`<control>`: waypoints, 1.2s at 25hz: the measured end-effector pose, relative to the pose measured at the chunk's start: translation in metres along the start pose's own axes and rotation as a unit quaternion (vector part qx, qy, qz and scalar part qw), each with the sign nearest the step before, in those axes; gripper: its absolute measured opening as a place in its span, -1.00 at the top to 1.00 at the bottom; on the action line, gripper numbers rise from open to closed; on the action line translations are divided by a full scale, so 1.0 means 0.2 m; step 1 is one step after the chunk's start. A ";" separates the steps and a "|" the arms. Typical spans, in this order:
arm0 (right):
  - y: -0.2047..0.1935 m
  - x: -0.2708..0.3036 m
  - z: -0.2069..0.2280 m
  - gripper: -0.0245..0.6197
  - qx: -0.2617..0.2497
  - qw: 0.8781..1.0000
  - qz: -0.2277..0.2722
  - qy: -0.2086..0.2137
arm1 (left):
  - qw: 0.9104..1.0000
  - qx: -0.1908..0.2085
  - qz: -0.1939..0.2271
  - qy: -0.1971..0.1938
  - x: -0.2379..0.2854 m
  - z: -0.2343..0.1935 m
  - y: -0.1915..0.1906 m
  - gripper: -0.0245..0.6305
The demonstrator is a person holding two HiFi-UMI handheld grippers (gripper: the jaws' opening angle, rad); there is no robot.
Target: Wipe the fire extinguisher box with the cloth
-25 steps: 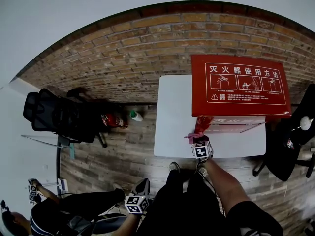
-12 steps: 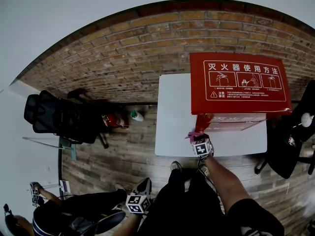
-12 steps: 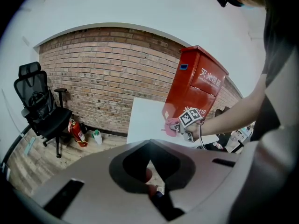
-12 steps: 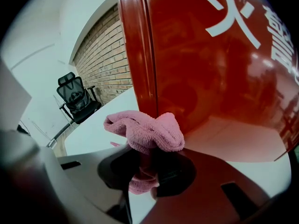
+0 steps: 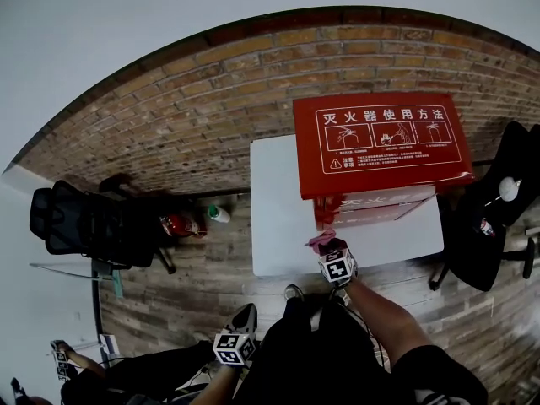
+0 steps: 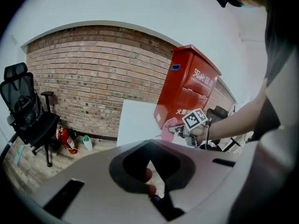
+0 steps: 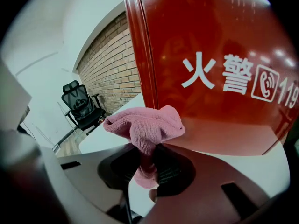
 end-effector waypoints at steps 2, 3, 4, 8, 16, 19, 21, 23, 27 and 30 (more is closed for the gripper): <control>0.01 -0.08 0.02 0.63 0.012 1.000 0.011 -0.003 | 1.000 0.005 -0.001 -0.014 0.05 0.01 0.03 0.87; 0.01 -0.12 0.03 0.63 0.020 1.000 0.017 -0.005 | 1.000 0.008 0.000 -0.021 0.07 0.02 0.04 0.87; 0.02 -0.16 0.04 0.63 0.027 0.999 0.025 -0.007 | 1.000 0.010 0.000 -0.028 0.09 0.02 0.06 0.87; 0.10 -0.41 0.11 0.63 0.048 0.997 0.055 -0.019 | 0.998 0.023 -0.006 -0.063 0.18 0.08 0.14 0.87; 0.33 -0.92 0.26 0.63 0.092 0.987 0.125 -0.053 | 0.988 0.073 0.019 -0.133 0.38 0.19 0.34 0.87; 0.42 -1.09 0.31 0.63 0.101 0.981 0.148 -0.072 | 0.983 0.089 0.018 -0.159 0.44 0.25 0.42 0.87; 0.47 -1.21 0.33 0.63 0.102 0.977 0.164 -0.089 | 0.980 0.095 0.020 -0.173 0.47 0.28 0.47 0.87; 0.52 -1.32 0.35 0.63 0.098 0.972 0.185 -0.103 | 0.977 0.099 0.030 -0.185 0.49 0.31 0.53 0.87; 0.57 -1.52 0.37 0.63 0.098 0.964 0.217 -0.121 | 0.969 0.119 0.064 -0.206 0.53 0.38 0.70 0.87; 0.59 -1.62 0.39 0.63 0.105 0.958 0.232 -0.129 | 0.962 0.134 0.088 -0.222 0.54 0.44 0.81 0.87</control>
Point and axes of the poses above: the fingertips, and each gripper's own axes: x forward along the fingers, z to its right, y out of its top, the point moved 6 cm from there along -x, backward along the fingers, and after that the axes turned 12 degrees about -y, right-handed, at the moved point
